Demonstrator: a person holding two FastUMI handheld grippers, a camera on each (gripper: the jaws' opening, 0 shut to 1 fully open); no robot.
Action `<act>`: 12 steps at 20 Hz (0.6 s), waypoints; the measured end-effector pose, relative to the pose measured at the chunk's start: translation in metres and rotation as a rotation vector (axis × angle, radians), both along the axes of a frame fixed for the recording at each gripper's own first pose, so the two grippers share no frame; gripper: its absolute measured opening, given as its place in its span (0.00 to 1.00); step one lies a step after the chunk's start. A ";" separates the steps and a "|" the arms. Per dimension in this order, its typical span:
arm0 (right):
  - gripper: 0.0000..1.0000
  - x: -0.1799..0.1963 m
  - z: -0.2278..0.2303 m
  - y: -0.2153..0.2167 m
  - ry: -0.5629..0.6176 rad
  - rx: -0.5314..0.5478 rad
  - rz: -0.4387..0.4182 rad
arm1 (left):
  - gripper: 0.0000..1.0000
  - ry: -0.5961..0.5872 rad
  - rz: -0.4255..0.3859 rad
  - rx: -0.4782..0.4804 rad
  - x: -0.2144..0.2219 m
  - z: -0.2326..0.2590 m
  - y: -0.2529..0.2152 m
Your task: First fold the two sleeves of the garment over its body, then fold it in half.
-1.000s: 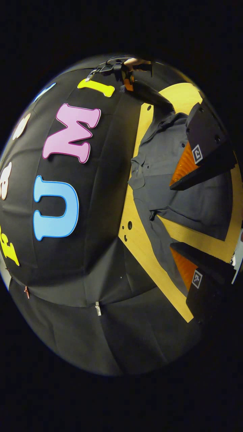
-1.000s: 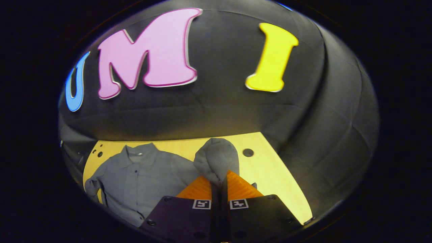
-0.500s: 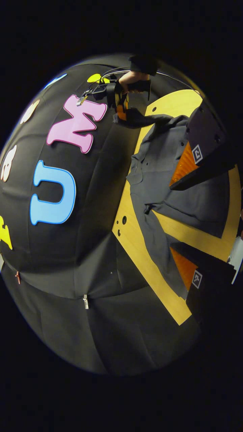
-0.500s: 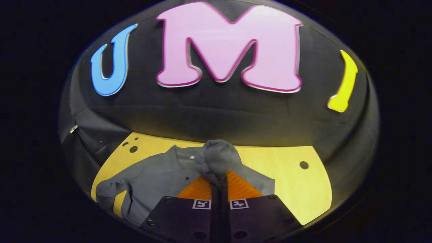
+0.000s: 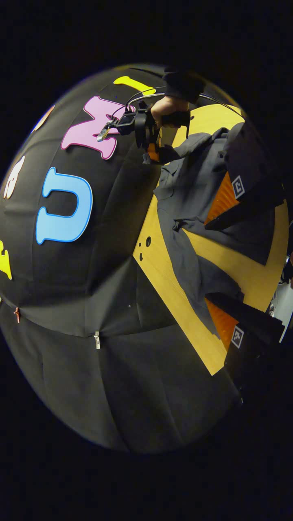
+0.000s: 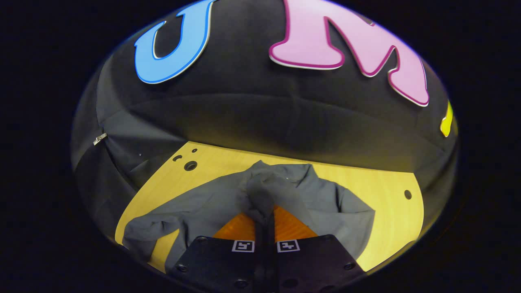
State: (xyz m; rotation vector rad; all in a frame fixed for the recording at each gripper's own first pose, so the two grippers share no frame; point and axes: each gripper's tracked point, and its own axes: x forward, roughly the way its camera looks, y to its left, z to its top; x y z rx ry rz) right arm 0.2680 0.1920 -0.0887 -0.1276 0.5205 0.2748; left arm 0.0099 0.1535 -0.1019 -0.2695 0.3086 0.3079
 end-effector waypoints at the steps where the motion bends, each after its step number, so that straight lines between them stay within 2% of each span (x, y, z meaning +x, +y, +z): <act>1: 0.06 0.001 -0.005 0.012 0.006 0.012 0.007 | 0.97 -0.007 0.004 -0.005 -0.001 -0.001 0.002; 4: 0.06 0.004 -0.023 0.049 0.044 0.047 0.030 | 0.97 -0.006 0.018 -0.021 -0.003 -0.008 0.007; 6: 0.08 0.007 -0.037 0.064 0.074 0.063 0.014 | 0.97 0.000 0.030 -0.028 -0.005 -0.012 0.011; 8: 0.12 0.012 -0.048 0.076 0.092 0.074 0.000 | 0.94 -0.004 0.042 -0.031 -0.006 -0.014 0.016; 9: 0.17 0.014 -0.053 0.079 0.102 0.067 -0.007 | 0.94 -0.003 0.048 -0.027 -0.007 -0.015 0.018; 10: 0.17 0.012 -0.057 0.079 0.111 0.058 -0.016 | 0.97 -0.003 0.055 -0.025 -0.006 -0.017 0.022; 11: 0.35 0.009 -0.060 0.081 0.120 0.051 -0.019 | 0.94 -0.004 0.062 -0.026 -0.007 -0.018 0.026; 12: 0.50 0.005 -0.063 0.088 0.130 0.061 -0.003 | 0.97 -0.005 0.070 -0.032 -0.007 -0.018 0.030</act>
